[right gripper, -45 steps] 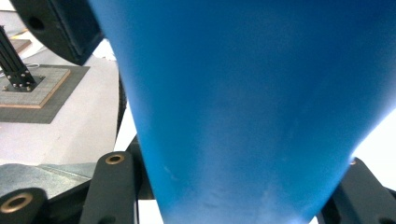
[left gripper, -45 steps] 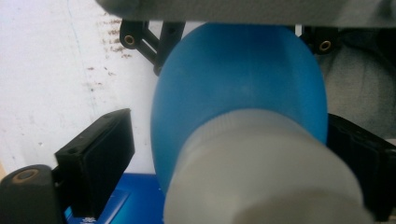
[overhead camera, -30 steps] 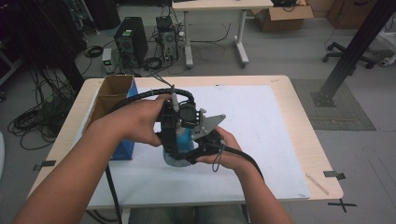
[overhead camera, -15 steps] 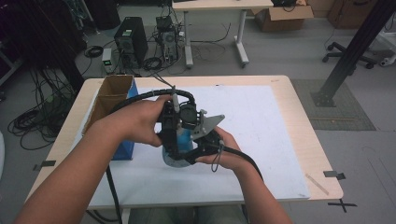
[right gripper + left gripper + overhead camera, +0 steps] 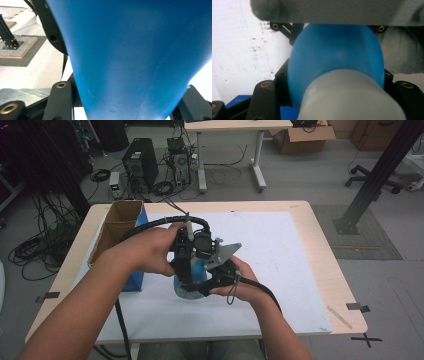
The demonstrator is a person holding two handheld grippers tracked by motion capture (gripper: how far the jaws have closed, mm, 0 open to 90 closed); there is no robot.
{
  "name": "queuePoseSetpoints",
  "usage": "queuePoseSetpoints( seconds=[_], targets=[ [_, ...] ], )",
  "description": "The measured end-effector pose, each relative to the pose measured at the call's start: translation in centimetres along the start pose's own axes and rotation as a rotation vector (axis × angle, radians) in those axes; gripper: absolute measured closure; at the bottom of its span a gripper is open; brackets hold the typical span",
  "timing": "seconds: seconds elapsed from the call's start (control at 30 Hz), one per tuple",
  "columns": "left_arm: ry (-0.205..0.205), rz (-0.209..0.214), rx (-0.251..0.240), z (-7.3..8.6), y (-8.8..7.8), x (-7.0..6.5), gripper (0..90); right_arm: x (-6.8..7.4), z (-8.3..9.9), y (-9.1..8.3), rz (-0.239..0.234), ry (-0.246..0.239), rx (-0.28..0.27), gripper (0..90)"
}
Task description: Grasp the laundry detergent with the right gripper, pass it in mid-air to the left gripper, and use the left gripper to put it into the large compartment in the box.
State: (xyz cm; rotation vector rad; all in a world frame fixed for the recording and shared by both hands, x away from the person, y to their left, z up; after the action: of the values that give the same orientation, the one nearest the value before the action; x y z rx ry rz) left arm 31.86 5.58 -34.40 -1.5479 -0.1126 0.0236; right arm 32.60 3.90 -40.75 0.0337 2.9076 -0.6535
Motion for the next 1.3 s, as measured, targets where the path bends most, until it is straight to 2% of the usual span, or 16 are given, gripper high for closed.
queuePoseSetpoints(
  seconds=[0.3,0.43,0.5,0.63,0.67,0.73,0.8,0.97,1.07,1.23,1.27,1.3],
  targets=[
    [0.005,-0.038,-0.017,-0.1,-0.2,0.0,38.3,0.0,0.0,-0.2,0.005,0.004,-0.009,45.0],
    [0.005,-0.042,-0.008,0.0,-0.4,-0.1,38.5,0.0,-0.1,-0.3,0.01,-0.001,-0.008,44.9],
    [0.0,-0.042,0.003,0.1,-0.6,-0.2,38.7,0.0,-0.4,-0.3,0.011,0.0,-0.026,44.5],
    [0.008,-0.057,0.009,0.1,-0.7,-0.1,38.6,0.1,-0.6,-0.2,0.004,0.02,-0.029,42.4],
    [0.006,-0.062,0.017,0.1,-0.7,-0.1,38.6,0.0,-0.7,-0.3,0.0,0.052,-0.045,32.2],
    [0.002,-0.056,0.015,0.1,-0.7,-0.1,38.6,0.0,-0.9,-0.4,-0.001,0.087,-0.061,30.5],
    [0.0,-0.051,0.011,0.1,-0.7,-0.1,38.6,0.0,-0.8,-0.4,0.005,0.091,-0.066,25.8],
    [0.0,-0.05,0.014,0.1,-0.7,-0.1,38.6,0.1,-0.4,-0.5,0.009,0.096,-0.049,20.3],
    [-0.001,-0.041,0.014,0.0,-0.8,0.0,38.5,0.0,0.0,-0.8,0.014,0.114,-0.044,14.9],
    [0.0,-0.041,0.006,-0.1,-1.0,0.1,38.5,-0.3,0.5,-1.3,0.031,0.118,-0.027,11.2],
    [0.002,-0.042,0.001,-0.1,-1.1,0.2,38.5,-0.4,0.5,-1.6,0.036,0.113,-0.027,6.8],
    [0.002,-0.042,0.001,-0.1,-1.1,0.2,38.5,-0.4,0.5,-1.6,0.036,0.113,-0.027,6.8]
  ],
)
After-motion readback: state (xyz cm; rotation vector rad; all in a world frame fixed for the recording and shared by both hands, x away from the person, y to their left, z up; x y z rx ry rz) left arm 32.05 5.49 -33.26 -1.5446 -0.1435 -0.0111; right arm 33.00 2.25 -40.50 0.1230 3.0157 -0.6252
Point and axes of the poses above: each handheld gripper's, and its own axes: y roughly forward along the jaws, z roughly out of its underside, x roughly to its left, the point moved 10 cm from there along y, roughly forward along the jaws, and after that the axes turned 5 degrees about -y, right-handed, at the moved point
